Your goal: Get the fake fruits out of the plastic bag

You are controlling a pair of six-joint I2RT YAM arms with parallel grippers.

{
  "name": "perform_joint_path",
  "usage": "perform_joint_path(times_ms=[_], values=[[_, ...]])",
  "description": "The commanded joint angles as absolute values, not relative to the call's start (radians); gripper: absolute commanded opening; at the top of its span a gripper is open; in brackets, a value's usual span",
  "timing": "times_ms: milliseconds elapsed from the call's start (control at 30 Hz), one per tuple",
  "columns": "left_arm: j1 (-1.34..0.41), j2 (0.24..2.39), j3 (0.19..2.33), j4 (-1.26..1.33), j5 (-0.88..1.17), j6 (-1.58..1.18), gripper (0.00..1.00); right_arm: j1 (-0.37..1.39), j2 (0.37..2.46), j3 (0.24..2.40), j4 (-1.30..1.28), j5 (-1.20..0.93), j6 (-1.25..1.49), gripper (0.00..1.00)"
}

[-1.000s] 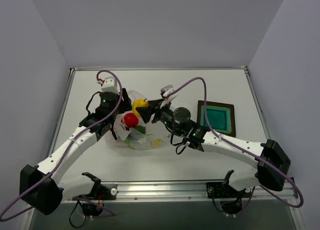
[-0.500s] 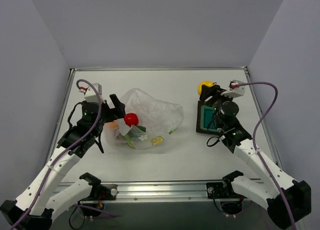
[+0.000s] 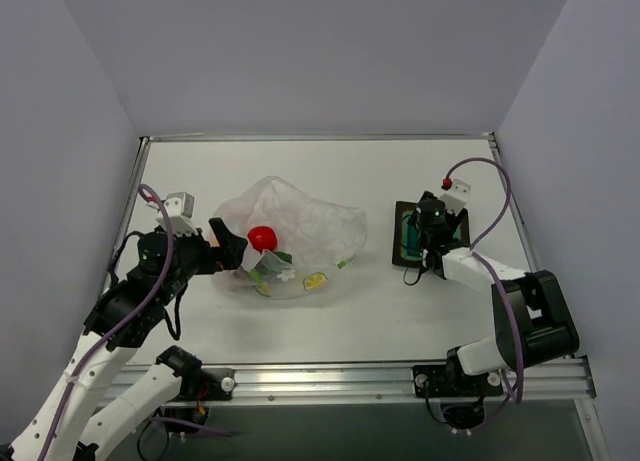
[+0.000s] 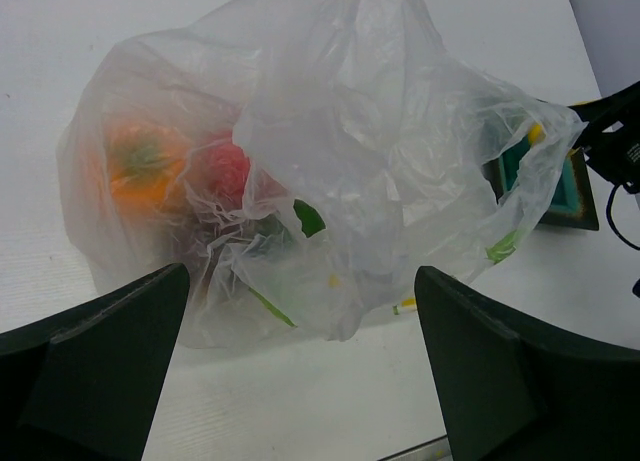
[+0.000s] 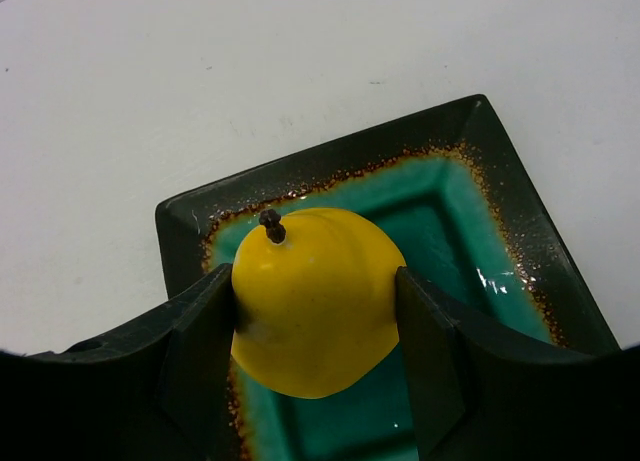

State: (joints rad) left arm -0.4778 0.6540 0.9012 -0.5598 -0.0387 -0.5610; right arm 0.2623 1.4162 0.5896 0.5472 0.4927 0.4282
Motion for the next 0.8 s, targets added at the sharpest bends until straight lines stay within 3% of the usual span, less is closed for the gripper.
perform_joint_path(times_ms=[0, 233, 333, 433, 633, 767], values=[[-0.483, 0.715, 0.954, -0.563, 0.023, -0.549, 0.94, 0.253, 1.456, 0.669, 0.554, 0.505, 0.498, 0.11], [-0.486, 0.802, 0.971, -0.5, 0.04, -0.566, 0.94, 0.253, 1.537, 0.629, 0.589, 0.477, 0.58, 0.32], [-0.492, 0.827, 0.995, -0.494, 0.069, -0.565, 0.94, 0.253, 1.508, 0.623, 0.592, 0.485, 0.58, 0.72], [-0.5, 0.848, 1.002, -0.511, 0.031, -0.557, 0.94, 0.255, 1.436, 0.635, 0.56, 0.468, 0.566, 0.91], [-0.546, 0.89, 0.989, -0.563, -0.181, -0.545, 0.96, 0.279, 1.203, 0.656, 0.482, 0.374, 0.503, 0.95], [-0.566, 0.92, 0.954, -0.561, -0.293, -0.58, 0.89, 0.395, 1.114, 0.71, 0.431, 0.348, 0.44, 0.93]])
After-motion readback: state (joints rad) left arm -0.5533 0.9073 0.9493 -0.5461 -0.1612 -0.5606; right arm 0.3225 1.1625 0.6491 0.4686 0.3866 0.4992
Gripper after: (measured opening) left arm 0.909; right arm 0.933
